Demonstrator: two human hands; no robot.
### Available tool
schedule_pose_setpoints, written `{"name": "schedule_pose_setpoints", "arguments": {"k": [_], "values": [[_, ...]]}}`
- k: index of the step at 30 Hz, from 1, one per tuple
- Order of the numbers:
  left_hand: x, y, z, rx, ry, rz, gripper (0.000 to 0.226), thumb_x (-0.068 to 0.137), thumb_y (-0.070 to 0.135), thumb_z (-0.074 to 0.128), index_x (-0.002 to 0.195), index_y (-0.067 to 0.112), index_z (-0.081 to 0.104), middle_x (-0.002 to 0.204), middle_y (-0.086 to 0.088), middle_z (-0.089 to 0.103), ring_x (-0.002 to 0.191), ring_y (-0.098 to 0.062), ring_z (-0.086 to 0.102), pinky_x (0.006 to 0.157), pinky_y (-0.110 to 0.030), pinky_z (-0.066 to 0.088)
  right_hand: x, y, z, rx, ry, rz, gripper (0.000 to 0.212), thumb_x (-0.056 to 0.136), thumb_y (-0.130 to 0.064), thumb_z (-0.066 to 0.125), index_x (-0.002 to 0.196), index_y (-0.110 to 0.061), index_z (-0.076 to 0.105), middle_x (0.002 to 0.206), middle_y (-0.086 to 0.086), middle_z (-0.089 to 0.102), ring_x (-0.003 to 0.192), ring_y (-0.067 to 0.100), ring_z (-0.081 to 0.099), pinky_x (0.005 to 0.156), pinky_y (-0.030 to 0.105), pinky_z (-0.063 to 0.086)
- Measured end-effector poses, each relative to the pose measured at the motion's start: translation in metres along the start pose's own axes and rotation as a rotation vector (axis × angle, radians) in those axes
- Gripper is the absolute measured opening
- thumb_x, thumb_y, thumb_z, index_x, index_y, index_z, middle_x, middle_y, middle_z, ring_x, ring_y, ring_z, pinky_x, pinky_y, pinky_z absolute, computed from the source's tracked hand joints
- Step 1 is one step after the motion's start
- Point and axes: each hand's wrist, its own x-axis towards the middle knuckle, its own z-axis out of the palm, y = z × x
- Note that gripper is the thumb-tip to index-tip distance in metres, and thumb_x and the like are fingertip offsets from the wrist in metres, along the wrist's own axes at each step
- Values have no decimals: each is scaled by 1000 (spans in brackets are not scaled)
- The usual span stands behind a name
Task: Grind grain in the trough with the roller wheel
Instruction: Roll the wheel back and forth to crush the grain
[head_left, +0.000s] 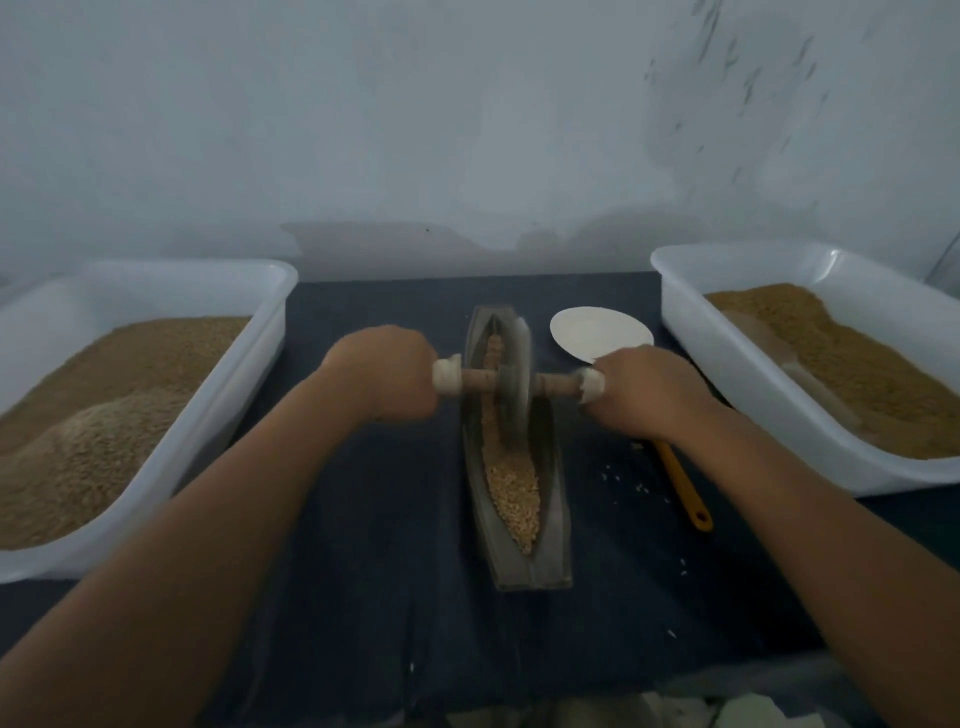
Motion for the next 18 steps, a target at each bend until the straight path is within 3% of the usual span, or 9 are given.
{"name": "schedule_pose_setpoints", "arguments": {"k": [5, 9, 12, 15, 18], "values": [[-67, -6, 36, -40, 66, 54, 25, 69, 51, 55, 61, 27, 53, 56, 12, 53, 51, -3, 49, 47, -23, 33, -57, 7, -3, -49, 48, -147, 30, 68, -64, 47, 65, -37, 58, 57, -15, 56, 53, -1, 52, 46, 24, 35], [-26, -8, 33, -78, 43, -42, 25, 76, 49, 57, 66, 27, 58, 67, 9, 61, 62, -12, 59, 56, -29, 44, -18, -3, -3, -59, 201, -93, 32, 82, -57, 54, 64, -30, 54, 59, -10, 55, 54, 7, 50, 50, 28, 39], [15, -7, 17, -46, 130, -138, 26, 76, 51, 58, 69, 26, 57, 76, 6, 62, 71, -22, 61, 65, -34, 50, 21, -11, -8, -20, 287, -25, 36, 89, -48, 53, 62, -24, 49, 59, -7, 52, 54, 13, 47, 53, 31, 41], [17, -2, 9, -35, 140, -135, 28, 73, 53, 57, 71, 25, 58, 74, 6, 60, 71, -24, 61, 66, -34, 50, 27, -13, -15, -4, 194, -1, 29, 83, -45, 48, 65, -23, 51, 63, -6, 55, 58, 16, 52, 59, 35, 51], [-21, -1, 17, -44, 42, -67, 19, 75, 44, 64, 71, 25, 61, 70, 8, 62, 65, -15, 61, 57, -29, 45, -5, -4, -12, -23, 32, -50, 32, 78, -54, 46, 68, -27, 59, 66, -7, 61, 62, 11, 59, 60, 36, 56]]}}
